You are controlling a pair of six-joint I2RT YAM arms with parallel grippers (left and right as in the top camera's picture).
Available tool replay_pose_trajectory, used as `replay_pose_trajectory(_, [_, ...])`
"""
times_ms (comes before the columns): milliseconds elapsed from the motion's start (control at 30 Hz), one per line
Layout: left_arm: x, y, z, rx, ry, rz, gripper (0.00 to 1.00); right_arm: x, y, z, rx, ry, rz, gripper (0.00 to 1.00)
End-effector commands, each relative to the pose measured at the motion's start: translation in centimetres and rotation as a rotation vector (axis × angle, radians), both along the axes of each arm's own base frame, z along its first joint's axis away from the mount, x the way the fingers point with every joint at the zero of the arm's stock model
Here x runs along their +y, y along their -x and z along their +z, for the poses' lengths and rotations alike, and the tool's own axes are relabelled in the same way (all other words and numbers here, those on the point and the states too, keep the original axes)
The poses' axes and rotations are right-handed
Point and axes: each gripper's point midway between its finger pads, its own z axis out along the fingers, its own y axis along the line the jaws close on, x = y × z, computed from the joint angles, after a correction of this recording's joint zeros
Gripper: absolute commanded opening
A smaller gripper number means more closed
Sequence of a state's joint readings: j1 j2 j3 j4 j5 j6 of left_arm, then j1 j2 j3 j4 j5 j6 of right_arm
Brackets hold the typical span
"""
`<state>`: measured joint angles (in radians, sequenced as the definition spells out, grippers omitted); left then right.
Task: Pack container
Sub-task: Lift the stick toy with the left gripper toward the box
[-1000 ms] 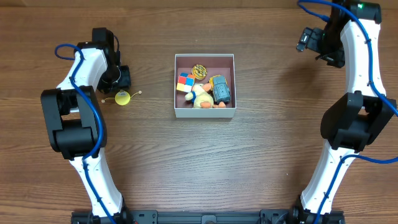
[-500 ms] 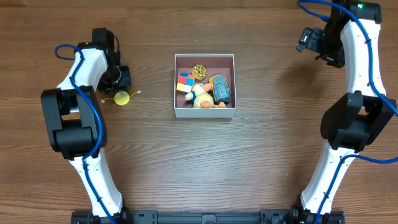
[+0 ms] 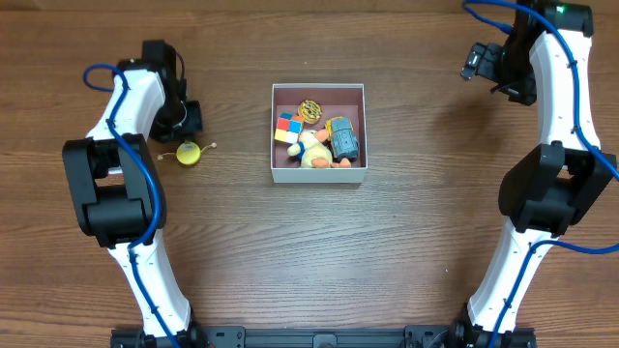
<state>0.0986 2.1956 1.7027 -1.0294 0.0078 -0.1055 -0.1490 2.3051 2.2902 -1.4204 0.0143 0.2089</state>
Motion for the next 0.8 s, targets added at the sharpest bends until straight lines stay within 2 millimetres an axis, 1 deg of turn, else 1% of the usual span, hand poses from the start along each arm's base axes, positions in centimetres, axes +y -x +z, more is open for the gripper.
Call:
replay_pose_trajectory(0, [-0.8, -2.4, 3.5, -0.071, 0.022, -0.001, 0.08, 0.0, -0.1, 1.5, -0.038, 0.004, 0.0, 1.0])
replay_pose_trajectory(67, [-1.3, -3.0, 4.9, -0.087, 0.028, -0.01, 0.08, 0.0, -0.1, 1.5, -0.038, 0.004, 0.0, 1.0])
replay_pose_trajectory(167, [-2.5, -3.6, 6.8, -0.111, 0.046, -0.033, 0.08, 0.0, -0.1, 1.5, -0.038, 0.004, 0.0, 1.0])
replay_pose_trajectory(300, [-5.7, -4.5, 9.2, -0.15, 0.096, -0.09, 0.07, 0.0, -0.1, 1.5, -0.038, 0.004, 0.0, 1.0])
replay_pose_trajectory(433, [-9.9, -5.0, 11.3, -0.194, 0.128, -0.175, 0.07, 0.0, -0.1, 1.5, -0.038, 0.004, 0.0, 1.0])
replay_pose_trajectory(467, [-11.9, -5.1, 12.1, -0.211, 0.132, -0.224, 0.08, 0.0, -0.1, 1.5, -0.038, 0.004, 0.0, 1.0])
replay_pose_trajectory(567, [-15.3, -4.9, 13.3, -0.236, 0.141, -0.295, 0.08, 0.0, -0.1, 1.5, -0.038, 0.004, 0.0, 1.0])
replay_pose_trajectory(633, [-18.4, -4.6, 14.2, -0.261, 0.151, -0.359, 0.08, 0.0, -0.1, 1.5, -0.038, 0.004, 0.0, 1.0])
replay_pose_trajectory(667, [-19.4, -4.4, 14.4, -0.267, 0.154, -0.378, 0.09, 0.0, -0.1, 1.5, -0.038, 0.004, 0.0, 1.0])
replay_pose_trajectory(700, [-20.9, -4.1, 14.5, -0.274, 0.158, -0.41, 0.1, 0.0, -0.1, 1.5, -0.038, 0.004, 0.0, 1.0])
replay_pose_trajectory(767, [-23.0, -3.5, 14.6, -0.28, 0.165, -0.455, 0.12, 0.0, -0.1, 1.5, -0.038, 0.004, 0.0, 1.0])
